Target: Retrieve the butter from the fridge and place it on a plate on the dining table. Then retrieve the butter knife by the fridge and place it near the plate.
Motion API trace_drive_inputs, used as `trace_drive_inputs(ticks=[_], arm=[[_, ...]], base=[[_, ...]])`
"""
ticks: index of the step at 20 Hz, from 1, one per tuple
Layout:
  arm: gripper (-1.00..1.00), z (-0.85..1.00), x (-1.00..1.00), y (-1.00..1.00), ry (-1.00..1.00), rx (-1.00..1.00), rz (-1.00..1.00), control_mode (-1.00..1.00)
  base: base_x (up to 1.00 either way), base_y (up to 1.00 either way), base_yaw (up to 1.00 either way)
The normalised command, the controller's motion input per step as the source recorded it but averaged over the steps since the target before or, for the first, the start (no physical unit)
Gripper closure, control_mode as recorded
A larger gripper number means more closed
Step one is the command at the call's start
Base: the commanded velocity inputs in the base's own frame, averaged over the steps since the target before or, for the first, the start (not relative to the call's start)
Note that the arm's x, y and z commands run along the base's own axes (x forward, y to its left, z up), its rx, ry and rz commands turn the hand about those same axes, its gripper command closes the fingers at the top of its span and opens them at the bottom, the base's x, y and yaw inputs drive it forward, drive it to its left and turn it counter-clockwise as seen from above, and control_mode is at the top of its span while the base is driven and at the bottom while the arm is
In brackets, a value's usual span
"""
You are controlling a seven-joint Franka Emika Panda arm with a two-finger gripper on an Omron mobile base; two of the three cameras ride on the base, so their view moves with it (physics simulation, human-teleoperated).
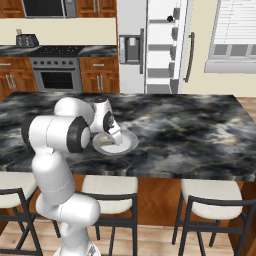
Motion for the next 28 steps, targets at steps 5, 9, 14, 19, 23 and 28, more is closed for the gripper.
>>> trace_drive_inputs(ticks=[5, 9, 14, 19, 23, 28], arm=[[1.0, -0.27, 0.07, 0.0, -0.05, 0.0, 0.0, -1.0], [1.0, -0.32, 0.03, 0.0, -0.02, 0.0, -0.01, -1.0], [1.0, -0.21, 0.02, 0.0, -0.04, 0.0, -0.01, -1.0], [1.0, 0.0, 0.1, 0.0, -0.01, 0.0, 0.0, -1.0], [1.0, 0.0, 0.25, 0.0, 0.0, 0.0, 0.0, -1.0], [-1.0, 0.0, 0.1, 0.0, 0.0, 0.0, 0.0, -1.0]], base=[[0.0, 0.0, 0.0], [0.0, 0.0, 0.0], [0.0, 0.0, 0.0], [0.0, 0.0, 0.0], [0.0, 0.0, 0.0], [0.0, 0.0, 0.0]])
